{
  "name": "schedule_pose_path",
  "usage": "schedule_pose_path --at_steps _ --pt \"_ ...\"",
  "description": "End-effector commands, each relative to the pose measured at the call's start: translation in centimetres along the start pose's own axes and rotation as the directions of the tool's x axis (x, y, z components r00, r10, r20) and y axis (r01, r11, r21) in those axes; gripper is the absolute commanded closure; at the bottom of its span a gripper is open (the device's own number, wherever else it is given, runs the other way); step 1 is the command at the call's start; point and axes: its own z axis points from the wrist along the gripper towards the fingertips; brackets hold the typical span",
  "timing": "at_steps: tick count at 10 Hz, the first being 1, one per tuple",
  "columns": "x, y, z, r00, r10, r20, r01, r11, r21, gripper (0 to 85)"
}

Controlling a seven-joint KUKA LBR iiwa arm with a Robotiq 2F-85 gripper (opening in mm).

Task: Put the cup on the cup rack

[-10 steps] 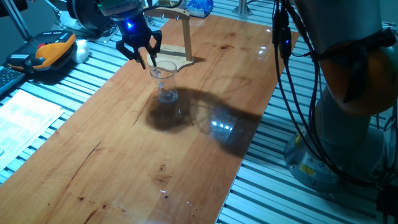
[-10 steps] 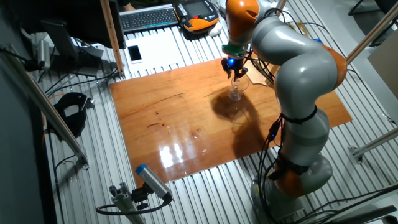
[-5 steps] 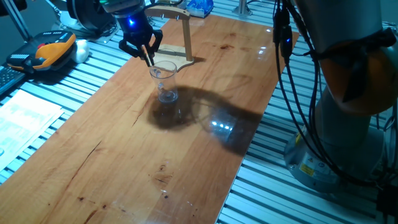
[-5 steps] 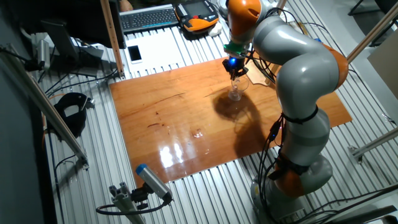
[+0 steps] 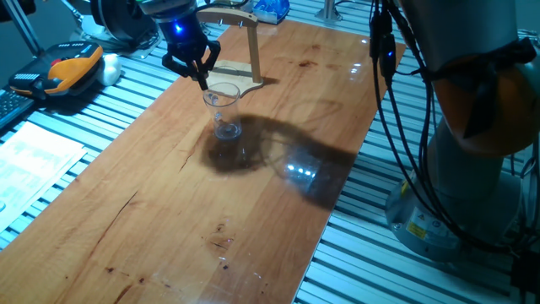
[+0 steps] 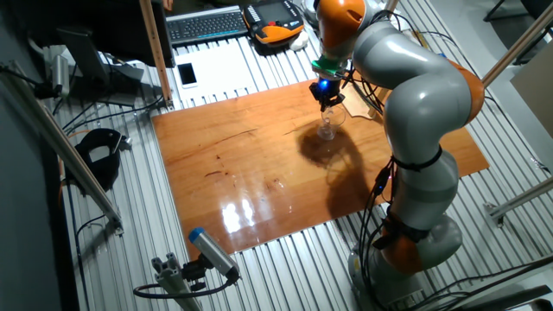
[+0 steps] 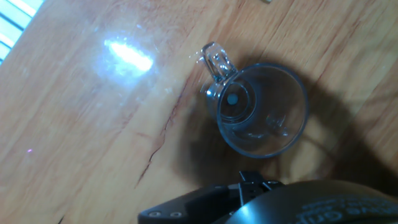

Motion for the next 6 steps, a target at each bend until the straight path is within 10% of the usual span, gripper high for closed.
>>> schedule_pose_path --at_steps 1,6 --pt "0.00 -0.02 0.01 1.000 -0.003 0.018 0.003 1.000 0.013 85.0" --pt "0.00 -0.02 0.01 0.999 -0.028 0.031 0.028 1.000 -0.007 85.0"
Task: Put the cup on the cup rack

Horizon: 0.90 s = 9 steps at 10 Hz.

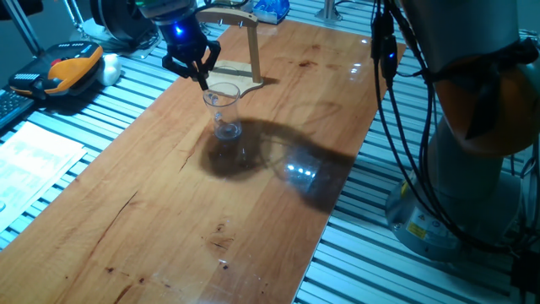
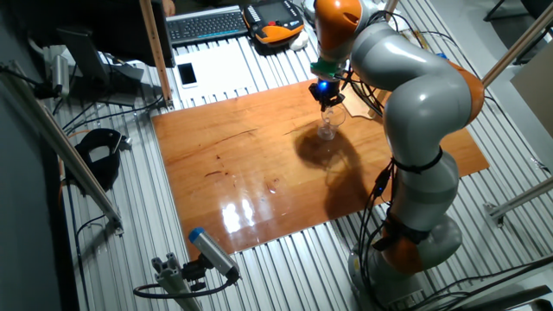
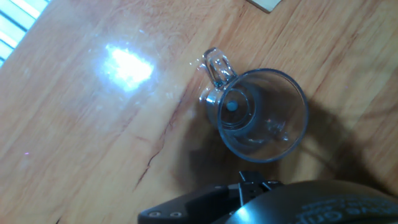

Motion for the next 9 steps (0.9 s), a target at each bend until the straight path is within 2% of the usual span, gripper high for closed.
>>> schedule_pose_path --at_steps 1,4,7,9 --pt "-0.02 -0.02 0.02 1.000 -0.008 -0.004 0.008 1.000 -0.014 85.0" --pt "-0.02 -0.02 0.02 1.000 -0.007 0.012 0.007 0.999 -0.042 85.0" --pt "-0.02 -0.02 0.02 1.000 0.012 0.004 -0.012 0.999 -0.045 85.0" --pt "-0.02 -0.02 0.02 1.000 0.015 0.016 -0.014 0.999 -0.049 85.0"
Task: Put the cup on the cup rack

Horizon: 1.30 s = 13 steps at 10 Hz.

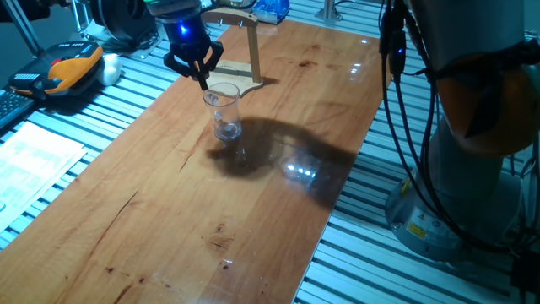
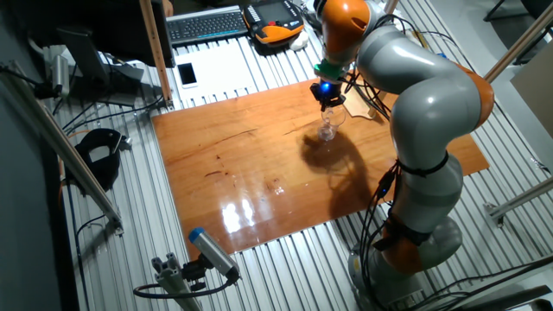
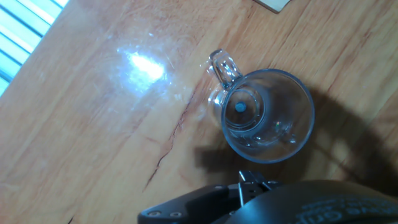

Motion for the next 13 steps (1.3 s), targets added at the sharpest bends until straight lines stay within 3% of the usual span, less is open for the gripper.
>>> schedule_pose_path --at_steps 1,4,6,7,8,9,11,13 --pt "0.0 0.0 0.0 1.000 0.008 -0.008 -0.008 1.000 -0.002 85.0" --pt "-0.1 0.4 0.1 0.996 0.089 -0.023 -0.089 0.996 -0.010 85.0" --pt "-0.2 0.8 0.4 0.992 0.128 0.000 -0.128 0.992 -0.002 85.0" --pt "-0.5 1.0 0.6 0.990 0.141 0.019 -0.141 0.990 0.011 85.0" --pt "-0.8 1.1 0.7 0.987 0.153 0.042 -0.154 0.987 0.046 85.0" --pt "-0.9 1.0 0.8 0.985 0.166 0.042 -0.169 0.983 0.072 85.0" --pt "-1.0 1.0 0.9 0.980 0.198 0.022 -0.199 0.976 0.087 85.0" --pt "-1.3 1.2 1.1 0.977 0.212 0.028 -0.213 0.973 0.088 85.0"
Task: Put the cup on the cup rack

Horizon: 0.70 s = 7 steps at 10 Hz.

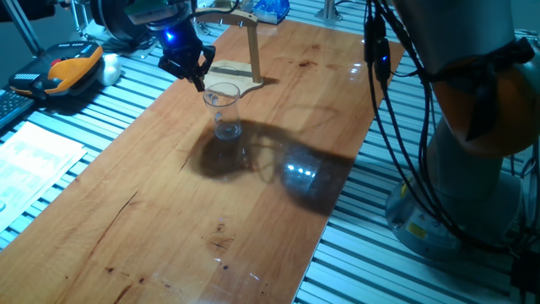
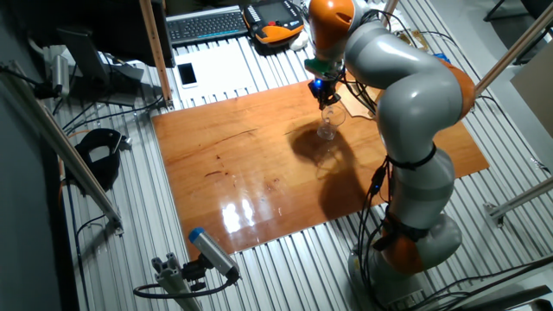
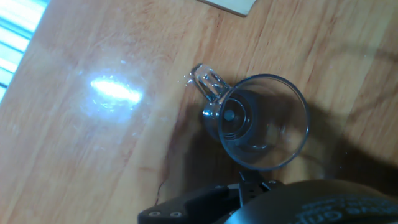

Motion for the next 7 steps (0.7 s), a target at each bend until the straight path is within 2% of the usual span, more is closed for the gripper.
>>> schedule_pose_path --at_steps 1,2,4,7 --pt "-0.2 0.2 0.1 1.000 0.003 0.005 -0.003 1.000 0.005 85.0" --pt "-0.7 0.6 -0.1 1.000 0.009 0.005 -0.009 1.000 0.010 85.0" --pt "-1.4 1.1 -0.4 1.000 0.010 -0.014 -0.010 1.000 0.011 85.0" --pt "-1.2 1.9 -0.5 1.000 0.030 -0.001 -0.030 0.999 0.020 85.0"
